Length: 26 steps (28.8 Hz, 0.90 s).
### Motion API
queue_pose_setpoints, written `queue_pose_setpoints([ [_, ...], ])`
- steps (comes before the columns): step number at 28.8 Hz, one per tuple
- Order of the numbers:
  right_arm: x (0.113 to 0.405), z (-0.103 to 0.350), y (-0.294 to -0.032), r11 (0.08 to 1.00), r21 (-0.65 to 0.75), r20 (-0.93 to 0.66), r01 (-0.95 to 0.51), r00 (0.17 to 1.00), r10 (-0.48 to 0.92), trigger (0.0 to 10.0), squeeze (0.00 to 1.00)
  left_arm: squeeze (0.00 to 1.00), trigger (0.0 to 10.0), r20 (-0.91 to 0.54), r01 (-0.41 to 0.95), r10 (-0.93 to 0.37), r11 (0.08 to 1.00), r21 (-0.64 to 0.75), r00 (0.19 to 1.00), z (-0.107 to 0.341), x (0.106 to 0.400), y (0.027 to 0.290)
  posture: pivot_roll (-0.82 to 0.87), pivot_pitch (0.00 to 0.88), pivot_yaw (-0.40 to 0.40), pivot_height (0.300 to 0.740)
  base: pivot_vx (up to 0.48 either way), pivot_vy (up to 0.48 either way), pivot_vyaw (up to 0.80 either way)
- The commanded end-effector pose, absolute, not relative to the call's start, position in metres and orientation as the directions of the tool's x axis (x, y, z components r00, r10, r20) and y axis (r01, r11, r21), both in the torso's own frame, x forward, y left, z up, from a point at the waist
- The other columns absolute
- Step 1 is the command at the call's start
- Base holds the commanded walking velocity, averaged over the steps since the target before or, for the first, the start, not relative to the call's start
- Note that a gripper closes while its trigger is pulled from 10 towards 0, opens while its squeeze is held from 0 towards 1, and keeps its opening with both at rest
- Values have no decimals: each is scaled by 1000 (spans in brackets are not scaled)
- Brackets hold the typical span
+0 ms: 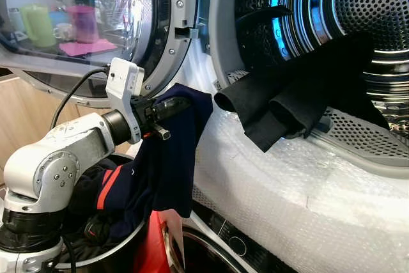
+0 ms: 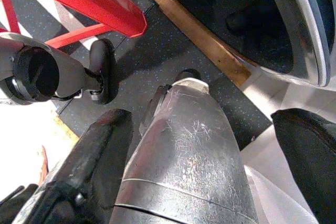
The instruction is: Clothes washing
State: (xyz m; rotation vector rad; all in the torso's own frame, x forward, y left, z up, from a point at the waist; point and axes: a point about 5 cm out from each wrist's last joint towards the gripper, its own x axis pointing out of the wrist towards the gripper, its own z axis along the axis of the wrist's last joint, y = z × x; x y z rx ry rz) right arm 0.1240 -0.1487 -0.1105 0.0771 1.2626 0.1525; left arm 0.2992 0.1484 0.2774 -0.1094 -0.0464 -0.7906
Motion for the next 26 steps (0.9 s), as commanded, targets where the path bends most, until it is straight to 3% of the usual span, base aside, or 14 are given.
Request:
queue_pose_setpoints([
  [1,115,-113,-149,989,138,-954,-62,259,149,10000,0,0,0,104,733,-726,677,-61,679,286,297,142,167,20,-64,740,0,0,0],
  [9,116,-113,-148,989,130,-954,-72,261,144,10000,0,0,118,91,732,-727,680,-38,680,282,289,135,176,14,-70,740,0,0,0],
  [10,117,-113,-148,988,129,-954,-80,261,146,10000,0,0,4588,87,721,-716,692,-34,692,280,288,133,176,14,-70,740,0,0,0],
  [11,117,-113,-147,988,129,-954,-84,261,147,10000,0,0,4588,85,713,-709,700,-32,700,280,287,132,176,14,-70,740,0,0,0],
  [12,117,-113,-146,989,131,-954,-72,264,145,10000,0,0,10000,83,673,-669,740,-23,738,277,286,132,184,6,-69,740,0,0,0],
  [17,116,-113,-145,988,134,-953,-80,263,150,10000,0,0,10000,115,558,-553,830,-11,825,273,282,131,200,0,-69,740,0,0,0],
  [20,116,-113,-145,987,135,-953,-86,261,153,10000,0,0,10000,93,566,-564,824,-4,821,268,275,122,203,0,-68,740,0,0,0],
  [26,116,-113,-148,987,136,-952,-84,264,153,10000,0,0,10000,44,539,-552,826,165,832,266,259,106,220,0,-61,740,0,0,0],
])
